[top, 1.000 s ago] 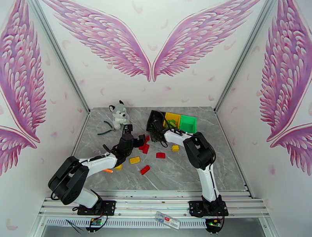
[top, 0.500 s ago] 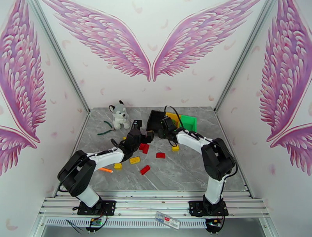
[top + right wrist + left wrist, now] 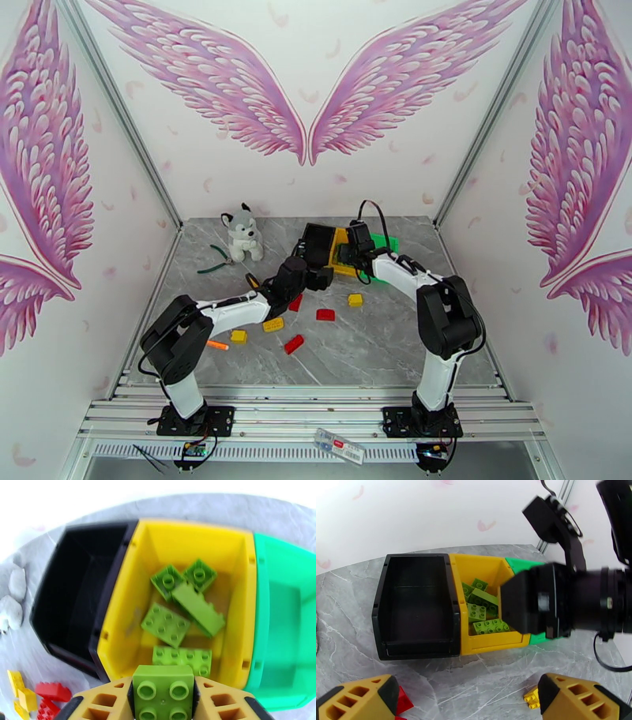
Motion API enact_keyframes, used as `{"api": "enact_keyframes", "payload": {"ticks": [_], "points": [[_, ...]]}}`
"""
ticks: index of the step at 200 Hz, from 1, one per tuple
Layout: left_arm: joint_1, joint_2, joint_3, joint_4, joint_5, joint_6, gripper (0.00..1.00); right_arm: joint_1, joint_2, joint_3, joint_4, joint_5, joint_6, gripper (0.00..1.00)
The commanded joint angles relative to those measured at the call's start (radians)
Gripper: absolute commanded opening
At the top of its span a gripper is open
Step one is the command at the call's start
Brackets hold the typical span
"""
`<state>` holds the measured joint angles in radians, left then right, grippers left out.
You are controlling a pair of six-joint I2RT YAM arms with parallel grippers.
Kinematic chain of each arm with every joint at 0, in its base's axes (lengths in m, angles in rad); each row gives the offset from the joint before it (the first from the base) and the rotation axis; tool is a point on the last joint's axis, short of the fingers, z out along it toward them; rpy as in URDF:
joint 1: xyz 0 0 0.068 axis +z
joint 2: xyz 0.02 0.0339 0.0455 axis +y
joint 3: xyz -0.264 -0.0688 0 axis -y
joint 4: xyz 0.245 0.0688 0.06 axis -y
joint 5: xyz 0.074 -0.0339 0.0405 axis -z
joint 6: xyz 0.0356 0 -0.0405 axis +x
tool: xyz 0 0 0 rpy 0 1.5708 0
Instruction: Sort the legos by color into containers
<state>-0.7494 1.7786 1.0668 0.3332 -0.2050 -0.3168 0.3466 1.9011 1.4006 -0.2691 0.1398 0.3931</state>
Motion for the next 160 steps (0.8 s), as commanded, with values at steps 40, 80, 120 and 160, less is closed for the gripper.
{"api": "enact_keyframes", "payload": {"ticks": [40,80,120,160], "points": [[0.001,-0.051,-0.036,-0.02,-0.067,0.022,0.98,-0.001,-0.024,-0.011,0.0,-0.004,-0.005,0.67],[0.003,-0.083,-0.072,-0.02,-0.102,0.017,0.98,0.027,-0.076,-0.08,0.017,-0.003,-0.019,0.75],[0.034,-0.137,-0.144,-0.011,-0.126,-0.022,0.99,0.078,-0.102,-0.132,0.012,-0.019,-0.029,0.78],[0.089,-0.19,-0.223,-0.017,-0.125,-0.082,0.99,0.147,-0.093,-0.166,-0.001,-0.037,-0.032,0.78]]}}
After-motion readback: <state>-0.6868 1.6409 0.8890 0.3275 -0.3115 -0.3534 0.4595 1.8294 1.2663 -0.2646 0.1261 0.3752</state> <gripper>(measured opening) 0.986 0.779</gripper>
